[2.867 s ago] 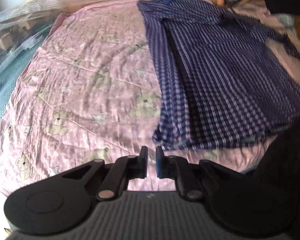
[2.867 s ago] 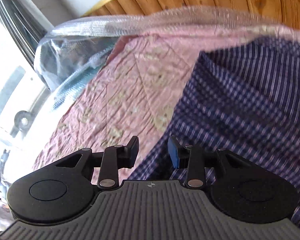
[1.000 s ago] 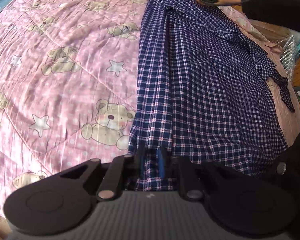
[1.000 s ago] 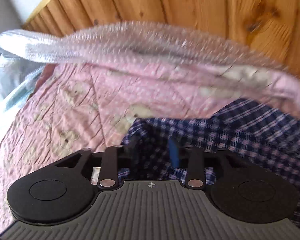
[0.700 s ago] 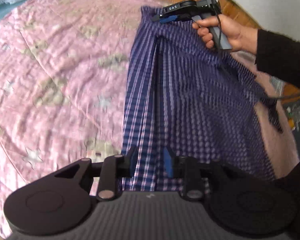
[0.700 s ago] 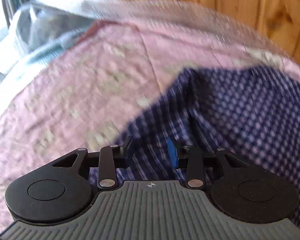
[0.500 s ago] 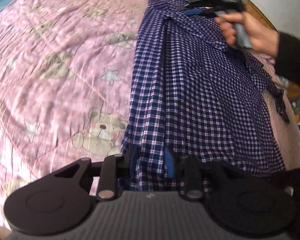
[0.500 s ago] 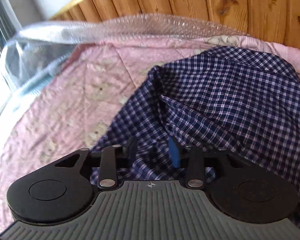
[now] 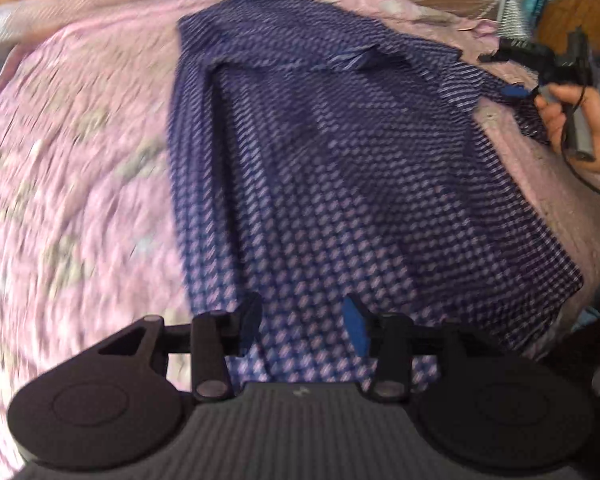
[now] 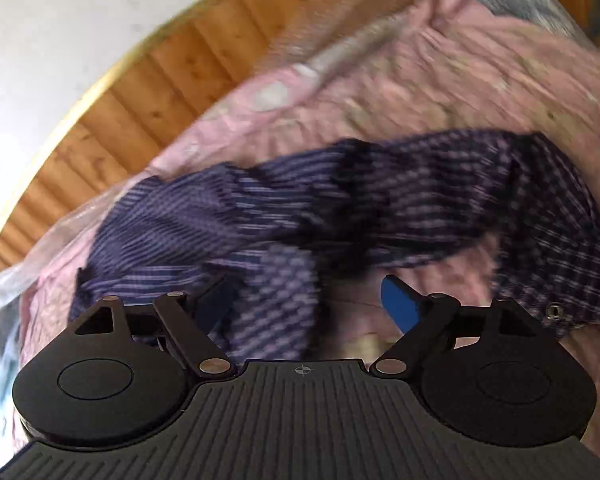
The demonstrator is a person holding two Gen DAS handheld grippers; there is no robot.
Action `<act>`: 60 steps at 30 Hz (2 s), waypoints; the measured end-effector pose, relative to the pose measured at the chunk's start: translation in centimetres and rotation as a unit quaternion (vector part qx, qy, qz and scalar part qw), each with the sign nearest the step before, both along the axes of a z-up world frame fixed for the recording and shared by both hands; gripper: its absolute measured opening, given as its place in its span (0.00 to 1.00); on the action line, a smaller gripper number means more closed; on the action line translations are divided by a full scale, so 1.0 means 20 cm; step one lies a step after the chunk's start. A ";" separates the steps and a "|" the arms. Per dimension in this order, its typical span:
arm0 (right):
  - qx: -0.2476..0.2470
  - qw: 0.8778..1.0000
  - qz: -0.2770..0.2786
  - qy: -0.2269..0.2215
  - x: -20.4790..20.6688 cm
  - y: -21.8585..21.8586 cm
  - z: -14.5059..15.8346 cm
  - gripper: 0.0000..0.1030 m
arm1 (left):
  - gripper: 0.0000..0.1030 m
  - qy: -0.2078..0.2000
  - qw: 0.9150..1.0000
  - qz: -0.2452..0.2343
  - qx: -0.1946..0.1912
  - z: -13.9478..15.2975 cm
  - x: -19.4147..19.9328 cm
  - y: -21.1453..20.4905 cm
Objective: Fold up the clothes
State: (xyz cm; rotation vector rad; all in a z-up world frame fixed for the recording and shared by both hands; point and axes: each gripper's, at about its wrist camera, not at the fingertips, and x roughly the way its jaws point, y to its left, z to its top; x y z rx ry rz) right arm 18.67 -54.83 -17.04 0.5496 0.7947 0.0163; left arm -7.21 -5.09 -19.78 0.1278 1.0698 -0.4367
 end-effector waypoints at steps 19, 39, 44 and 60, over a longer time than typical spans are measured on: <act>-0.226 0.899 0.326 -0.186 -0.41 0.85 0.28 0.02 | 0.90 0.031 0.959 0.089 -0.268 0.19 0.77 -0.66; -0.104 0.864 0.489 -0.063 -0.22 0.97 -0.01 0.42 | 0.04 0.072 0.908 0.329 -0.250 -0.06 0.24 0.33; -0.120 0.867 0.480 -0.051 -0.15 1.01 -0.01 0.44 | 0.04 0.025 0.893 0.349 -0.284 0.03 0.02 0.41; -0.151 0.866 0.473 -0.061 0.50 1.61 0.12 0.51 | 0.13 0.117 0.863 0.405 -0.279 -0.33 -0.15 0.58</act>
